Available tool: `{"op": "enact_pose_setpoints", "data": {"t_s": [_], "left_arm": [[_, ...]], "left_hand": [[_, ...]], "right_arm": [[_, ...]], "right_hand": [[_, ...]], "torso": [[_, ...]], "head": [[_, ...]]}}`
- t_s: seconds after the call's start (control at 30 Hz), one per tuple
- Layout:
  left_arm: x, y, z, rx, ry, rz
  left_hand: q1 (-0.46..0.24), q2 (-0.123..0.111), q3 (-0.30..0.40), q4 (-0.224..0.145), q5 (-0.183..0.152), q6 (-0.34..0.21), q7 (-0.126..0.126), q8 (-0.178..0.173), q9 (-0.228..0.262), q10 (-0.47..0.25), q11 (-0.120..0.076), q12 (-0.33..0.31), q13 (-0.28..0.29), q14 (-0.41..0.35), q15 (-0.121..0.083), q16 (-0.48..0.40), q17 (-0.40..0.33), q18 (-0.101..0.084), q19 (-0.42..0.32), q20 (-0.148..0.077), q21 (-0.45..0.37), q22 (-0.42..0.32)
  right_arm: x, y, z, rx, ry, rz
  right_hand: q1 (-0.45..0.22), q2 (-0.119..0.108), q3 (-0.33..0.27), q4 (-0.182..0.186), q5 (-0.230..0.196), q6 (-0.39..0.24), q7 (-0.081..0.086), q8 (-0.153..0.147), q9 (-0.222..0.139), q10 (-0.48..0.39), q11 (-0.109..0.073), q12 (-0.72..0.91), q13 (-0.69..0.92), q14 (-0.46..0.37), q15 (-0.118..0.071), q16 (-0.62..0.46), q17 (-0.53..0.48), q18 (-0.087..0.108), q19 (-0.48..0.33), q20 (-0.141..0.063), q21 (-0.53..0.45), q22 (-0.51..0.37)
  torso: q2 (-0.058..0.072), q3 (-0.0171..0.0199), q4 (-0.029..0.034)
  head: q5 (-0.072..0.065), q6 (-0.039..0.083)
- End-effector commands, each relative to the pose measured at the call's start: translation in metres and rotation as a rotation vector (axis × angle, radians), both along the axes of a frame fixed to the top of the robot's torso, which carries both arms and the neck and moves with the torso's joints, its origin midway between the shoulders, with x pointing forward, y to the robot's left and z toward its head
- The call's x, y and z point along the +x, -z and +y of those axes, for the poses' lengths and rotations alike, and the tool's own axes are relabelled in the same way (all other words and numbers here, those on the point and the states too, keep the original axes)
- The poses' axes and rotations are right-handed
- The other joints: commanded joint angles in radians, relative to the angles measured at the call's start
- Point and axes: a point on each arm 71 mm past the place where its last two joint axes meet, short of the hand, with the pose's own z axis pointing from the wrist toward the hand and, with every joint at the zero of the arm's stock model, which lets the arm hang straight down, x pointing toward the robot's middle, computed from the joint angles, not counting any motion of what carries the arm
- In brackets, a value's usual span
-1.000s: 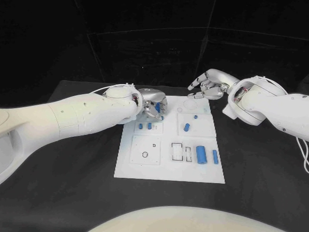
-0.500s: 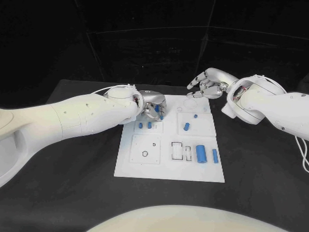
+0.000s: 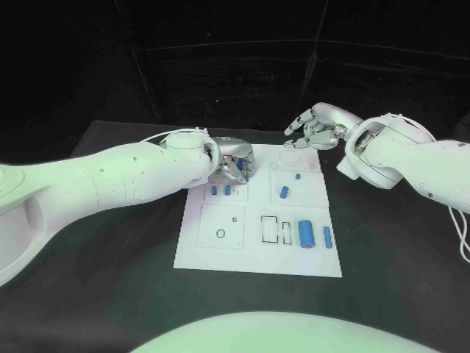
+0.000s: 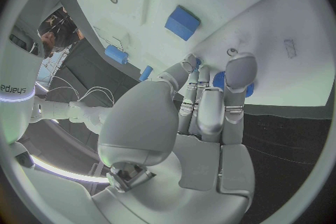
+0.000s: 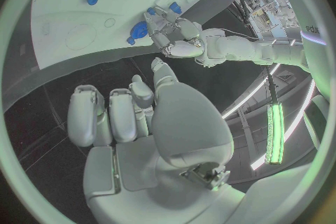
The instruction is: Assemble the parts on the task board
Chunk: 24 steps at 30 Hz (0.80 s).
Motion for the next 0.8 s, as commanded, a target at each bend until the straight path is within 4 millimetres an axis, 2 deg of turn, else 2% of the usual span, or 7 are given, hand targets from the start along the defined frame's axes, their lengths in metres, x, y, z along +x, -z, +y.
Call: {"op": "enact_pose_setpoints", "data": {"t_s": [0.03,0.3,0.43,0.67,0.8], "left_arm": [[-0.0016,0.0039,-0.0011,0.018,0.015,0.018],[-0.0002,0.0052,-0.0006,0.030,0.010,0.030],[0.0004,0.0055,0.0001,0.034,0.005,0.033],[0.0018,0.0042,0.0007,0.025,-0.003,0.014],[0.0020,0.0023,0.0014,0.007,-0.003,-0.008]], "left_hand": [[-0.009,0.000,0.009,0.000,0.000,0.011,-0.002,-0.005,-0.001,0.009,0.000,-0.009,0.000,0.011,-0.002,0.003,-0.003,-0.009,0.005,-0.001,0.006,0.004],[-0.016,0.007,0.029,-0.002,0.000,0.024,-0.006,-0.017,-0.002,0.030,-0.005,-0.024,0.000,0.013,-0.007,0.005,-0.007,-0.011,0.009,-0.004,0.022,0.023],[-0.013,0.015,0.048,-0.007,-0.001,0.042,-0.009,-0.019,0.000,0.056,-0.010,-0.031,0.001,0.013,-0.011,0.005,-0.015,-0.012,0.012,-0.007,0.033,0.037],[0.006,0.028,0.089,-0.027,-0.001,0.068,-0.011,-0.024,0.001,0.096,-0.017,-0.044,0.001,0.011,-0.017,0.000,-0.036,-0.015,0.015,-0.014,0.054,0.062],[0.006,0.027,0.113,-0.039,-0.001,0.079,-0.010,-0.032,0.000,0.113,-0.017,-0.061,0.001,0.011,-0.017,0.000,-0.045,-0.018,0.017,-0.015,0.068,0.078]], "right_arm": [[0.0000,-0.0017,0.0016,0.004,-0.009,-0.006],[0.0001,-0.0015,0.0027,0.004,-0.011,-0.004],[0.0001,-0.0013,0.0030,0.003,-0.012,-0.003],[0.0001,-0.0013,0.0034,0.003,-0.013,-0.002],[0.0003,-0.0013,0.0037,0.003,-0.013,-0.002]], "right_hand": [[0.007,0.005,0.001,0.004,0.007,-0.002,-0.003,0.006,-0.001,-0.006,-0.004,-0.004,-0.001,0.033,-0.006,-0.005,0.000,0.020,0.000,-0.005,-0.006,-0.001],[0.008,0.006,0.001,0.004,0.009,-0.002,-0.003,0.006,-0.001,-0.004,-0.004,-0.001,0.002,0.034,-0.006,-0.004,0.003,0.019,0.001,-0.005,-0.005,0.001],[0.008,0.006,0.001,0.004,0.009,-0.002,-0.003,0.006,-0.001,-0.004,-0.004,-0.001,0.002,0.034,-0.006,-0.004,0.003,0.019,0.001,-0.005,-0.005,0.001],[0.008,0.006,0.001,0.004,0.009,-0.002,-0.003,0.006,-0.001,-0.004,-0.004,-0.001,0.002,0.034,-0.006,-0.004,0.003,0.019,0.001,-0.005,-0.005,0.001],[0.008,0.007,0.002,0.005,0.011,-0.001,-0.003,0.007,-0.001,-0.004,-0.004,-0.001,0.002,0.034,-0.006,-0.004,0.003,0.019,0.001,-0.005,-0.005,0.001]], "torso": [[0.000,0.0000,0.0001],[0.000,-0.0001,-0.0018],[0.001,-0.0005,-0.0003],[0.000,-0.0005,0.0005],[-0.001,-0.0007,0.0000]], "head": [[-0.001,-0.002],[-0.003,-0.004],[-0.004,-0.004],[-0.005,-0.005],[-0.005,-0.005]]}}
